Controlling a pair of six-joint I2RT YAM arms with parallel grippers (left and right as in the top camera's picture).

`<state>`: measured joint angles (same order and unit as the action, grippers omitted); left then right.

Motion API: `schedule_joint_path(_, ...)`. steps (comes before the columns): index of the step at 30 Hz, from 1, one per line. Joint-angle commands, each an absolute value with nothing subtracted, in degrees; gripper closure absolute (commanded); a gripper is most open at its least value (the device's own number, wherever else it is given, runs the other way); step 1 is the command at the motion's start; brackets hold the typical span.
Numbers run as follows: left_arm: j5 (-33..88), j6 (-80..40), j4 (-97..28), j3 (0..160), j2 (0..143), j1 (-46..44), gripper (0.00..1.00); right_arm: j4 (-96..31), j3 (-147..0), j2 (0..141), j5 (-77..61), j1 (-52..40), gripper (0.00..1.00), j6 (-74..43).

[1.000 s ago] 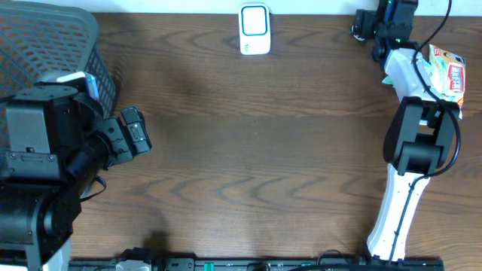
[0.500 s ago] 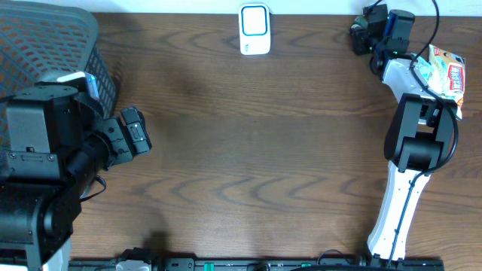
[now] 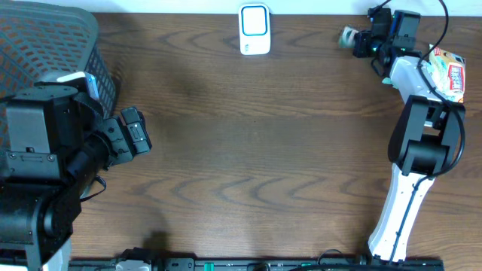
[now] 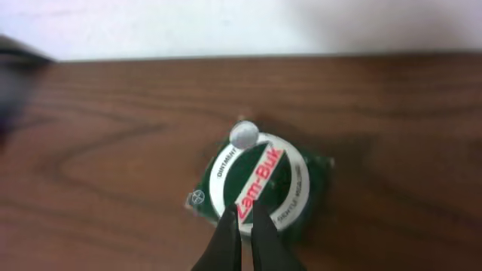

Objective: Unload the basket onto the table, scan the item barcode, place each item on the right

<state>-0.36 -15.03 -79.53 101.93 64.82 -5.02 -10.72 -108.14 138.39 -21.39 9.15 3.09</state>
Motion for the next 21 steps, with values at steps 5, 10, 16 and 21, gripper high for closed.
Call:
schedule_joint_path(5, -0.7, -14.9, -79.7, 102.3, 64.7, -4.9, 0.02, -19.2, -108.0, 128.2, -15.1, 9.4, 0.99, 2.2)
schedule_joint_path(10, -0.7, -14.9, -79.7, 102.3, 64.7, -4.9, 0.02, -19.3, -108.0, 127.6, -13.4, 8.6, 0.44, 1.5)
schedule_joint_path(16, -0.7, -14.9, -79.7, 102.3, 64.7, -4.9, 0.03, -13.9, -108.0, 134.0, -1.8, 5.7, 0.07, -17.3)
schedule_joint_path(21, -0.7, -14.9, -79.7, 102.3, 64.7, -4.9, 0.02, -8.8, -108.0, 140.8, 6.2, 1.6, 0.05, -19.7)
